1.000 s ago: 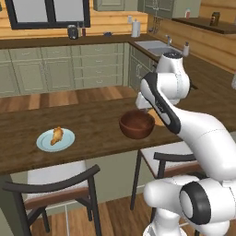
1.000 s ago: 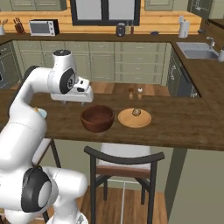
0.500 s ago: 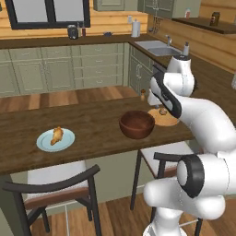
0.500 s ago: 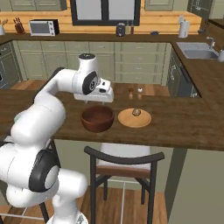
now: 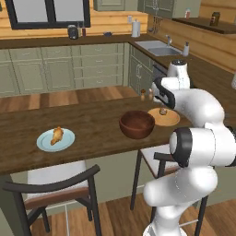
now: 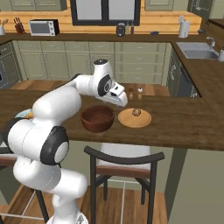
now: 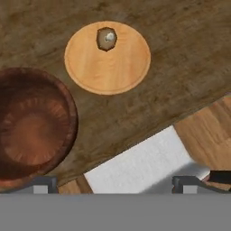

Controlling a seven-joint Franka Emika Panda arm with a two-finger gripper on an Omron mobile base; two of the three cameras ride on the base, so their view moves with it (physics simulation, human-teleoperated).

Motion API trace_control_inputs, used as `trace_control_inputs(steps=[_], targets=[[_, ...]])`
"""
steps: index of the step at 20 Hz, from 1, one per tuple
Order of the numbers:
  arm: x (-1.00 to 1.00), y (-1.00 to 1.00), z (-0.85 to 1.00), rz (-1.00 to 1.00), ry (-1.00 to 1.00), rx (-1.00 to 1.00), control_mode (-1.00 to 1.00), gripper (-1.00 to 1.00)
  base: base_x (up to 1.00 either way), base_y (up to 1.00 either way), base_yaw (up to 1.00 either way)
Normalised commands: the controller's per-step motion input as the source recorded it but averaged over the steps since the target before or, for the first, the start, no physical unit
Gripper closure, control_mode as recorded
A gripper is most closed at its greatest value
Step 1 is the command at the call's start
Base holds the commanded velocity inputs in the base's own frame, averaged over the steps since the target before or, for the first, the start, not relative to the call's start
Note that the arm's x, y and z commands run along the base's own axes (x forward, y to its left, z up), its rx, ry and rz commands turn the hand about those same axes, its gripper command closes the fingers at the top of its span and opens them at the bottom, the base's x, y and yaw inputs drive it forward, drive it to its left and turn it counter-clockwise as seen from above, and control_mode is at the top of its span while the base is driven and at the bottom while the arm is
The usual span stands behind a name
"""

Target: Pick the chicken drumstick and mushroom from their plates and place them in the bowl. Then put the bowl in the fridge.

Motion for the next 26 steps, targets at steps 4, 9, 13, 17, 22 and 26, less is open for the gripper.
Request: trace_control_inputs(steps=[4,9,13,17,22,26], targets=[[0.63,-0.29,-0.06,-0.24,0.01,0.01,-1.0,-1.0,0.0,0.0,0.0],[0.05,-0.31,-0.29,-0.09,-0.01,0.0,-1.0,-1.0,0.0,0.0,0.0],[0.09,-0.48,-0.36,-0.01,0.0,0.0,-1.0,-1.0,0.0,0.0,0.0],[0.09,-0.34,-0.4,0.0,-0.03,0.0,-1.0,-1.0,0.0,0.0,0.0],[0.31,-0.21,-0.16,0.0,-0.01,0.02,-1.0,-1.0,0.0,0.0,0.0],[0.56,-0.02,-0.1,0.0,0.0,0.02,-1.0,-1.0,0.0,0.0,0.0]])
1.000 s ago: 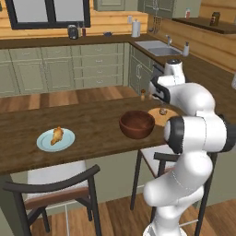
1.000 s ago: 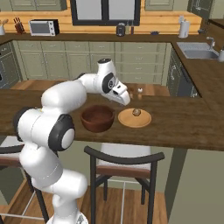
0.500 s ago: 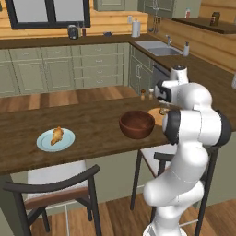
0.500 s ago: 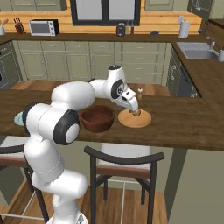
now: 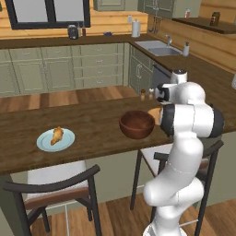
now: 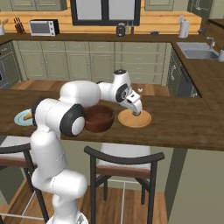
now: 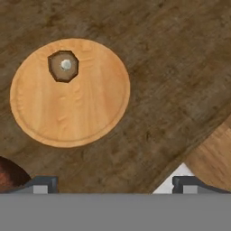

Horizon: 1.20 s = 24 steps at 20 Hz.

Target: Pick the chicken drumstick and mushroom from their plates and place them in the bowl. Then put the bowl in the fridge.

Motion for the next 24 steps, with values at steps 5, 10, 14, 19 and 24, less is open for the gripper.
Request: trace_control_inputs(steps=[5,10,14,19,24], targets=[[0.6,0.0,-0.18,0.0,0.0,0.04,-1.0,-1.0,0.0,0.0,0.0],[0.35,-0.03,-0.35,0.0,0.0,0.03,-1.0,-1.0,0.0,0.0,0.0],[0.37,-0.01,-0.34,0.0,0.02,0.03,-1.0,-1.0,0.0,0.0,0.0],[0.54,-0.05,-0.24,0.0,0.01,0.02,-1.0,-1.0,0.0,0.0,0.0],[0.57,-0.21,-0.17,0.0,0.0,0.0,-1.0,-1.0,0.0,0.0,0.0]])
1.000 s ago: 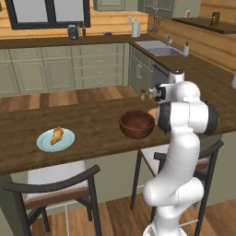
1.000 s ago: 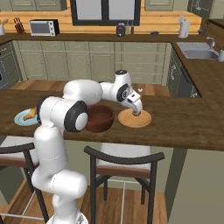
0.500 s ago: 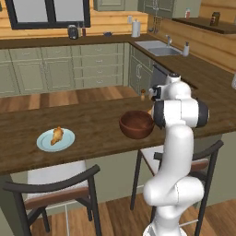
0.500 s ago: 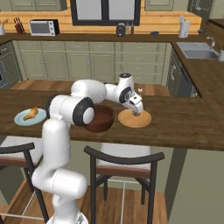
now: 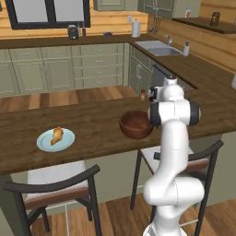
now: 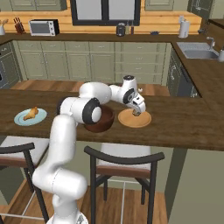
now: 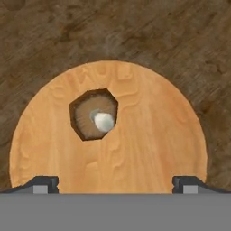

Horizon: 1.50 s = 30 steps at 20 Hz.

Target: Pick the chicken drumstick and mushroom from their plates and place them in the bowl. Then put the bowl in the fridge.

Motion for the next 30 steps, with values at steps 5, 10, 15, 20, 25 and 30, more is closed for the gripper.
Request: trace_control_inputs(steps=[5,10,15,20,25,30], targets=[[0.43,-0.07,-0.29,0.0,0.04,0.0,-1.0,-1.0,0.0,0.0,0.0],[0.5,0.0,-0.22,0.0,0.05,0.0,-1.0,-1.0,0.0,0.0,0.0],[0.2,0.0,-0.09,0.0,0.01,0.0,-1.0,-1.0,0.0,0.0,0.0],[0.0,0.0,-0.24,0.0,0.03,0.0,-1.0,1.0,0.0,0.0,0.0],[-0.04,0.0,-0.64,0.0,0.09,-0.03,-1.0,1.0,0.0,0.0,0.0],[0.0,-0.02,-0.31,0.02,0.0,-0.04,-1.0,1.0,0.0,0.0,0.0]])
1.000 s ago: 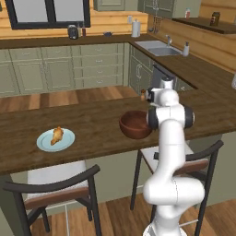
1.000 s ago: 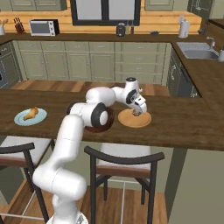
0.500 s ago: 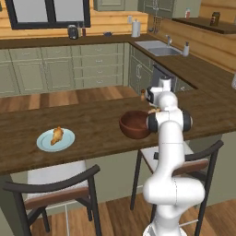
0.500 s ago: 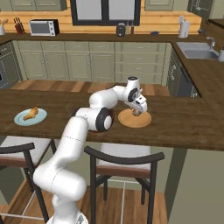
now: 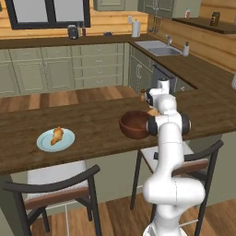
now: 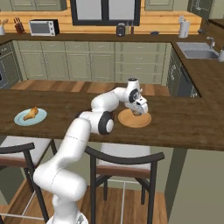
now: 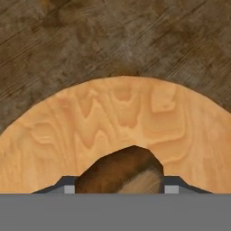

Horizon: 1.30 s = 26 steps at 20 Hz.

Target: Pick the chicken drumstick and mushroom from their plates and place them in the bowl. Then put the bowl in the fridge.

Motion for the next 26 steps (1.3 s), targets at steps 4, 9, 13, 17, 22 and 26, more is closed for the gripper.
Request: trace_control_inputs(steps=[4,9,13,17,22,26], targets=[[-0.57,0.11,-0.06,0.04,0.0,-0.01,-1.0,1.0,0.0,0.0,0.0],[-1.0,0.08,0.12,0.07,-0.02,0.0,-1.0,1.0,0.0,0.0,0.0],[-1.0,0.17,0.01,0.07,-0.05,0.0,-1.0,1.0,0.0,0.0,0.0],[-0.97,0.63,0.11,0.06,-0.2,0.0,-1.0,1.0,0.0,0.0,0.0],[-0.71,0.86,0.8,0.05,-0.14,0.0,-1.0,1.0,0.0,0.0,0.0],[-0.9,0.84,0.68,0.08,-0.04,0.0,-1.0,1.0,0.0,0.0,0.0]])
